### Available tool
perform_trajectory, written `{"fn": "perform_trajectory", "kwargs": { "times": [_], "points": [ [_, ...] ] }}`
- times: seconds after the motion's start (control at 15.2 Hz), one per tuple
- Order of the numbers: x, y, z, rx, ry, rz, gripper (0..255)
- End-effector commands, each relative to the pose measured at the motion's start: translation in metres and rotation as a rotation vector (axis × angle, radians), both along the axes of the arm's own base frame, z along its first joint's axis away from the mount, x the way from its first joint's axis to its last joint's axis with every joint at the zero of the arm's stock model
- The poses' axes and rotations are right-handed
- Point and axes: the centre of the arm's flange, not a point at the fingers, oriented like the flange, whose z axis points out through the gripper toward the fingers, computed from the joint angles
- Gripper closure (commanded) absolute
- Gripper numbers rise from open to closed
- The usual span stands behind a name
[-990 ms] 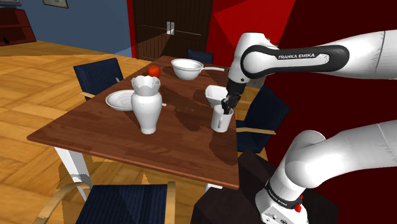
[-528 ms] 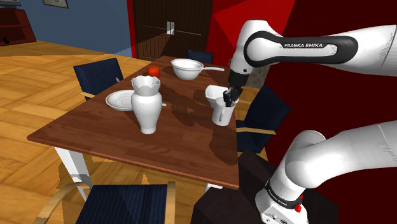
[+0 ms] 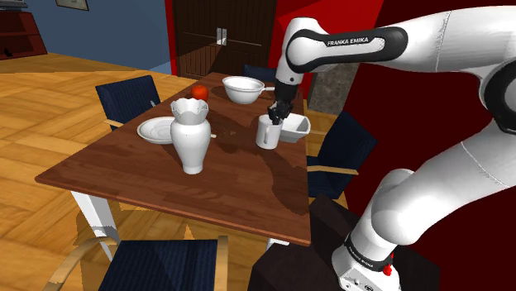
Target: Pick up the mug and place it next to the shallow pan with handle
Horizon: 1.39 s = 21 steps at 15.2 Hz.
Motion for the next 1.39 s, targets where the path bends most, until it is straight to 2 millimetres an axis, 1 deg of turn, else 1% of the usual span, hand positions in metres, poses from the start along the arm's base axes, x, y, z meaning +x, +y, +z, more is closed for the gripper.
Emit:
{"fn": "perform_trajectory", "kwargs": {
  "times": [0.0,0.86,0.92,1.32],
  "points": [
    [0.025,-0.002,-0.003,0.0,0.0,-0.001,255],
    [0.196,-0.001,-0.002,0.0,0.0,-0.001,255],
    [0.207,-0.001,-0.002,0.0,0.0,-0.001,255],
    [0.207,-0.001,-0.033,0.0,0.0,-0.001,255]
  ]
}}
